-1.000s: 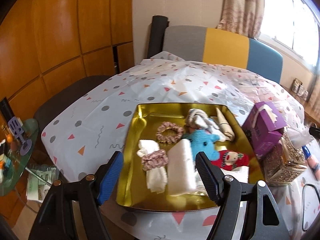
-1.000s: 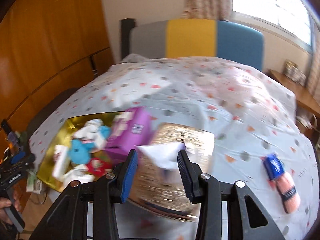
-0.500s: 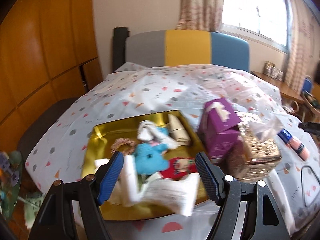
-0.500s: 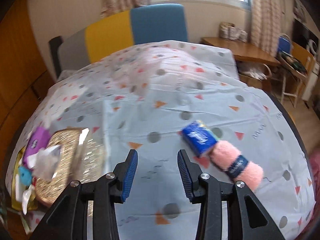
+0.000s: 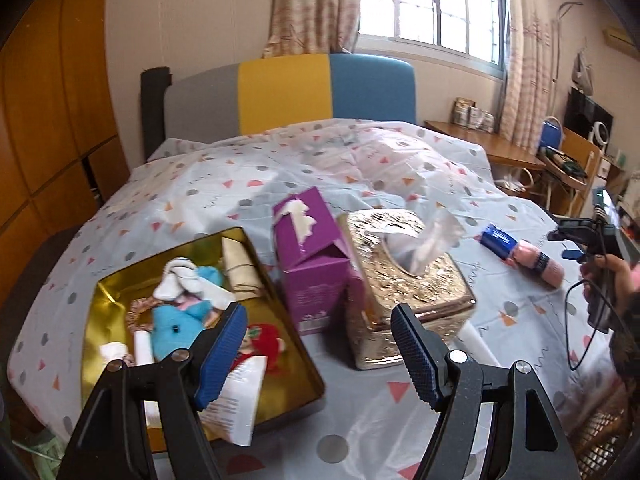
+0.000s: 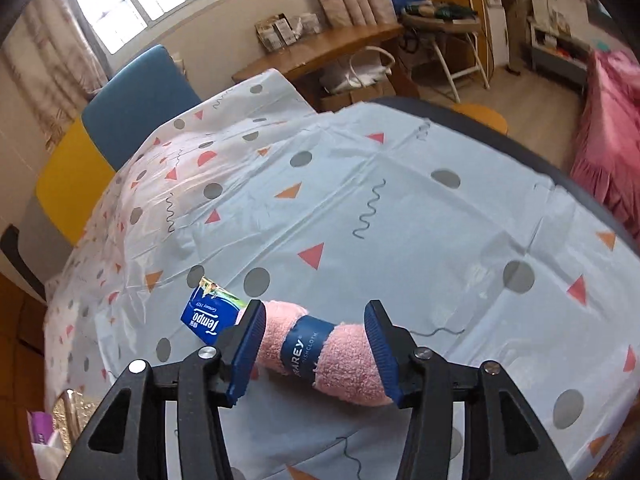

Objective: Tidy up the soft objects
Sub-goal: 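Move the right tool to the pink GRAREY dishcloth and grasp it, then grasp the blue Tempo tissue pack with the left tool while the right tool holds the dishcloth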

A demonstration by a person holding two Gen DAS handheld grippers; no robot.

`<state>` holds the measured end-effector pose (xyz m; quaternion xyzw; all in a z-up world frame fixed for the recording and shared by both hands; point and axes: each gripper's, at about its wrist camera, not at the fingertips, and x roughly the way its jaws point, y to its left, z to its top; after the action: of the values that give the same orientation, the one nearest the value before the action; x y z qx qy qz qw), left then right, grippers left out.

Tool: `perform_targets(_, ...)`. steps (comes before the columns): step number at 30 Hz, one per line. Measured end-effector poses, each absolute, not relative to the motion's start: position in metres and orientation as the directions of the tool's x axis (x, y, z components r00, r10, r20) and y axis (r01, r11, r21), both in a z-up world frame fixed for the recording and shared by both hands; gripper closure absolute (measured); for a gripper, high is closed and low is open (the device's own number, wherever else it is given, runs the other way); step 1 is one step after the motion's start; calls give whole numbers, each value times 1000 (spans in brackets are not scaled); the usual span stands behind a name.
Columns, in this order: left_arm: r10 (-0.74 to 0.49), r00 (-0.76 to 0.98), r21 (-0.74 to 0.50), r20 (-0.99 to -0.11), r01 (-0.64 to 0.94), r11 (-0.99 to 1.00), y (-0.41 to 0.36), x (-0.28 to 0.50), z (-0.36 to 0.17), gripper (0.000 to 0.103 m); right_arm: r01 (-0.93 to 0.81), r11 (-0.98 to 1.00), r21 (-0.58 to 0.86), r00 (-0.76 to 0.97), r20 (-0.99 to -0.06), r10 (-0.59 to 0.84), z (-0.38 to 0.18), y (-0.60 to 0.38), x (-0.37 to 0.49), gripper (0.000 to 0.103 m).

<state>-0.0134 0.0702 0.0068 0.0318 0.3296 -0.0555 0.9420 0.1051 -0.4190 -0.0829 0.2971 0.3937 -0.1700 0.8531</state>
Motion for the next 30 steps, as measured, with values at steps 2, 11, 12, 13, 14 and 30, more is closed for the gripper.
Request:
perform_targets(2, -98, 771, 14, -630, 138, 990, 68, -14, 5, 28, 509, 795, 330, 609, -791, -62, -86, -411, 111, 42)
perform_targets(11, -119, 745, -31, -657, 131, 991, 77, -11, -6, 28, 210, 975, -68, 476, -864, -163, -99, -356, 152, 40)
perform_targets(12, -124, 744, -36, -657, 133, 990, 77, -11, -6, 28, 168, 980, -107, 445, -879, -172, -105, -352, 157, 40)
perform_targets(13, -131, 746, -38, -652, 141, 989, 76, -12, -4, 28, 130, 978, -161, 410, -889, -201, -113, -348, 161, 40)
perform_targets(14, -139, 749, -38, -648, 150, 988, 74, -12, -3, 28, 111, 973, -203, 392, -890, -231, -119, -346, 163, 39)
perform_targets(30, -382, 645, -94, -662, 434, 896, -42, 24, 39, 28, 416, 909, 0, 343, -926, -157, -120, -400, 136, 59)
